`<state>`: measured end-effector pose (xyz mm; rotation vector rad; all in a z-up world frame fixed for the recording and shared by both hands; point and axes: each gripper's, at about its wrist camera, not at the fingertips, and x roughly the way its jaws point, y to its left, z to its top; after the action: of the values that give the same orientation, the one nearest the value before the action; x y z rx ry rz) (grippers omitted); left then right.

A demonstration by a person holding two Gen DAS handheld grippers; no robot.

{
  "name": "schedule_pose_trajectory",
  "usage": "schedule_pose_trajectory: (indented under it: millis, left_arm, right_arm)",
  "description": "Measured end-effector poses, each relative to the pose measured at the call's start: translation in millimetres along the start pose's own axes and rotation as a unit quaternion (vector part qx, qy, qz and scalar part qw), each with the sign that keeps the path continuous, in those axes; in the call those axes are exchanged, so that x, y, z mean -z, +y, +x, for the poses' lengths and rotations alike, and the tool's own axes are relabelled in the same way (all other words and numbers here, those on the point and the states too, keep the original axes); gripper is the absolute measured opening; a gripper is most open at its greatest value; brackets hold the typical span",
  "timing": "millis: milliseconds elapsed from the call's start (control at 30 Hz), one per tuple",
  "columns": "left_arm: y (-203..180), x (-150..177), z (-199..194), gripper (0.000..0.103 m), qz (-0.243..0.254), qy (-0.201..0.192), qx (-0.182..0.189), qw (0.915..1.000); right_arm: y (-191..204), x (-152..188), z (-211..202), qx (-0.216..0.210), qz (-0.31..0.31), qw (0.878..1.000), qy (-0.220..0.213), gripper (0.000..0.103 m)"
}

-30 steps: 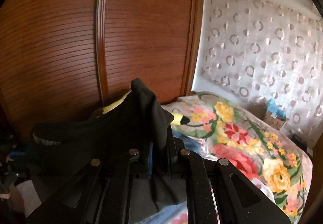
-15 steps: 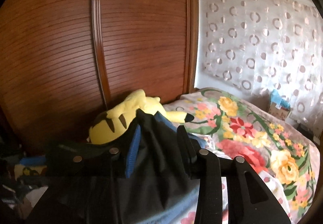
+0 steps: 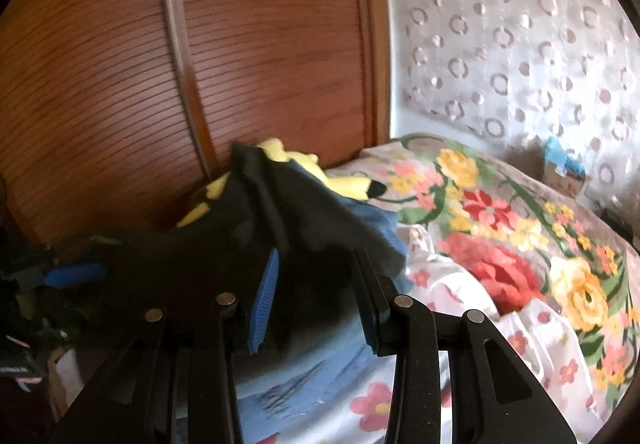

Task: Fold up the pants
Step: 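Lower the shorts onto the jeans stack and open both grippers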

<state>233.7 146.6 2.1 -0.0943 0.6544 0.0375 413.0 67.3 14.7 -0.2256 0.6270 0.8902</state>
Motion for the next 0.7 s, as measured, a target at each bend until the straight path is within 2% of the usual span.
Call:
schedule_pose_trajectory:
  millis: [100, 167, 300, 467, 700]
  left_arm:
    - [3.2, 9.7, 11.3, 0.035, 0.000, 0.010, -0.002, 1.0000]
    - [-0.2, 13.5, 12.4, 0.035, 0.010, 0.004, -0.006, 0.9999]
    - [-2.8, 13.1, 10.5, 0.036, 0.008, 0.001, -0.008, 0.9999]
    - [-5.2, 13.4, 9.1, 0.036, 0.016, 0.003, -0.015, 0.9998]
    - [-7.5, 15.9, 6.2, 0.036, 0.025, 0.001, -0.018, 0.9995]
  right_arm:
    - [-17.2, 7.9, 17.0, 0.020, 0.028, 0.999, 0.018, 0.037]
    - [-24.2, 15.6, 23.7, 0.005, 0.051, 0.998, 0.024, 0.037]
    - [-21.7, 18.1, 21.6, 0.014, 0.048, 0.999, 0.016, 0.037]
    - [-13.0, 17.3, 5.6, 0.035, 0.042, 0.998, 0.007, 0.036]
    - [2.8, 28.4, -27.7, 0.044, 0.048, 0.998, -0.005, 0.036]
